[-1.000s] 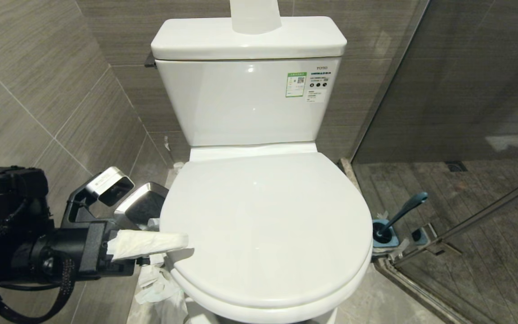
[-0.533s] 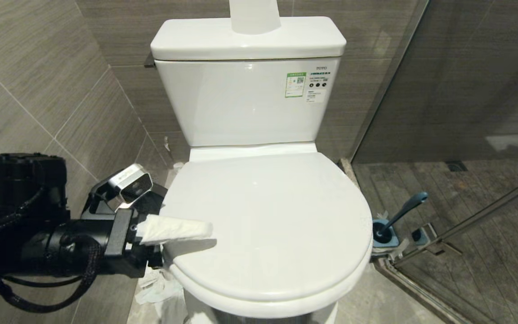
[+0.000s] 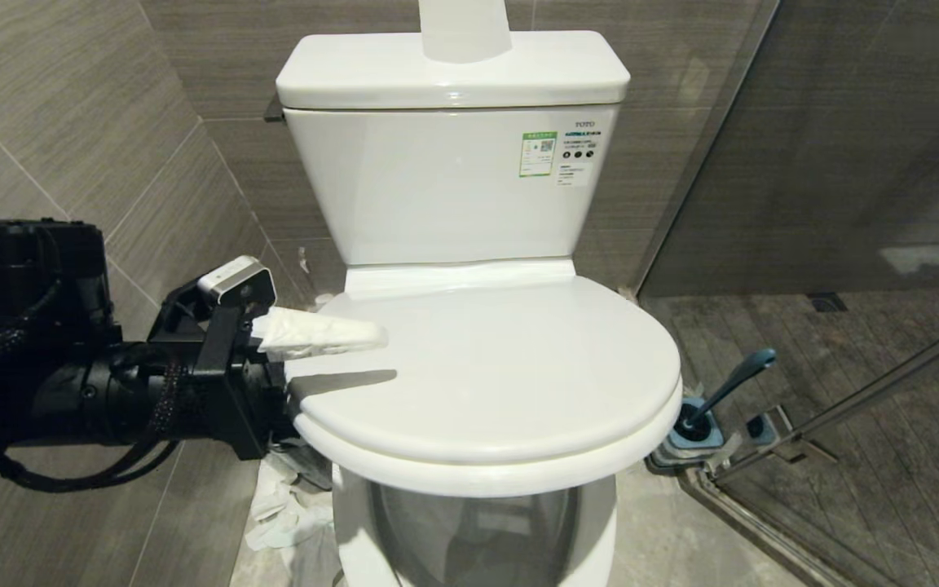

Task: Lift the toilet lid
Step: Use the left hand to lift the toilet lid slightly

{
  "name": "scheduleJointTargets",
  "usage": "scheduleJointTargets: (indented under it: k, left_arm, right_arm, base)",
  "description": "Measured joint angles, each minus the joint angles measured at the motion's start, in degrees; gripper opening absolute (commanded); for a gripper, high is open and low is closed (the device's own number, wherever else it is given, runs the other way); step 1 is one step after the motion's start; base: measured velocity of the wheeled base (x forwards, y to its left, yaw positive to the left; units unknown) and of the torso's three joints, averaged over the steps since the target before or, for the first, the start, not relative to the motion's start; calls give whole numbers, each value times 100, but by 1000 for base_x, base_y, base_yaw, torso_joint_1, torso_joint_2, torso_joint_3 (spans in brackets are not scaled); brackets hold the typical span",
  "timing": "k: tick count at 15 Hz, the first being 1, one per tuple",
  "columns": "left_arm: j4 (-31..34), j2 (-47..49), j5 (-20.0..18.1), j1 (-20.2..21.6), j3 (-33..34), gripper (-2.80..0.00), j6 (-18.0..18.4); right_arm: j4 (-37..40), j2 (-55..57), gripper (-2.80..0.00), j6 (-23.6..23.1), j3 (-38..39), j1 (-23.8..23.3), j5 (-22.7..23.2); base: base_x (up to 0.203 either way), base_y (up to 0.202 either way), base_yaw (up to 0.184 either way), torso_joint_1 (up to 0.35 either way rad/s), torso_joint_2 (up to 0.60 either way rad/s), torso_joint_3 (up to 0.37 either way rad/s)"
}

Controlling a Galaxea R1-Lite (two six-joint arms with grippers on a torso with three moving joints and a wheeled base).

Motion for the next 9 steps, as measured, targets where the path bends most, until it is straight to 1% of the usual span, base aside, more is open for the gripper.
scheduleJointTargets:
  k: [2,4,5,9]
  left_arm:
    - [-13,-10,-1,23,-117,0,-126]
    - [38,-38,5,31,-156,0,-132]
    - [170,-68,10,36,-207,0,-134]
    - [1328,-202,2,25,-798,0,-142]
  right_arm:
    - [0,0,-280,-2,0,2,0]
    - [-1,0,-280,0,0,2,2]
    - [0,0,-280,2,0,2,2]
    - [0,0,-280,2,0,2,0]
  base:
    - [0,0,0,0,0,0]
    - [0,0,0,0,0,0]
    - [0,0,0,0,0,0]
    - [0,0,0,0,0,0]
